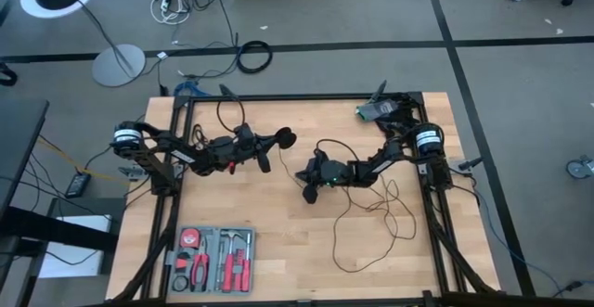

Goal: Coil cords
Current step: Coil the black wire on the spool

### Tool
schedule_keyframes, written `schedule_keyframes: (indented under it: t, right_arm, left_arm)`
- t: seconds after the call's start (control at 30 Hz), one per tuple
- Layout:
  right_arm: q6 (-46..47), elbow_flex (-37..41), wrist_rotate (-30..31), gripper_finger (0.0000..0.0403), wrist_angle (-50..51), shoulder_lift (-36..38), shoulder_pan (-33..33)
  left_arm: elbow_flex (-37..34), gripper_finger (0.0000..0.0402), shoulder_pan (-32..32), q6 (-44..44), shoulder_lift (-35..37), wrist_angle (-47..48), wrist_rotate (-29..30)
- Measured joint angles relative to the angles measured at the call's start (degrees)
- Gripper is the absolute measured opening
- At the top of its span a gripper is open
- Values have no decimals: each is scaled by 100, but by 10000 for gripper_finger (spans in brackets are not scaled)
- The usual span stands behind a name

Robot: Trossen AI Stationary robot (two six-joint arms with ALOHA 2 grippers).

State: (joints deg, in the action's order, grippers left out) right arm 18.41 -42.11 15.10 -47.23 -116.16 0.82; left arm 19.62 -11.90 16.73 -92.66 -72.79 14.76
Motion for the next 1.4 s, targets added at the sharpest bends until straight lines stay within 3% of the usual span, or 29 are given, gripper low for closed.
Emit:
schedule_keyframes:
  t: [0.2, 0.37, 0.6, 0.97, 1.07, 1.2, 1.4]
  right_arm:
    - [117, 27, 99, 3, 706, 425, -103]
    - [-180, 14, -528, 5, 598, 759, -147]
    - [-194, 15, -875, 42, 505, 656, -136]
    - [-409, -231, -868, 113, 284, -8, -61]
    - [-372, -386, -628, 96, 661, -38, -51]
    - [-421, -385, -421, 14, 1018, 118, -55]
    - [-264, -376, 140, 5, 2358, 738, -254]
  left_arm:
    - [0, 1, 0, 2, 0, 66, 0]
    - [0, 1, -9, 2, 0, 23, 0]
    - [0, 1, -9, 2, 0, -17, 0]
    - [6, 1, -11, 2, 0, -173, 2]
    - [12, 1, -9, 4, 0, -214, 0]
    - [7, 1, -9, 7, 0, -206, -60]
    - [-3, 1, -9, -40, 0, -89, -492]
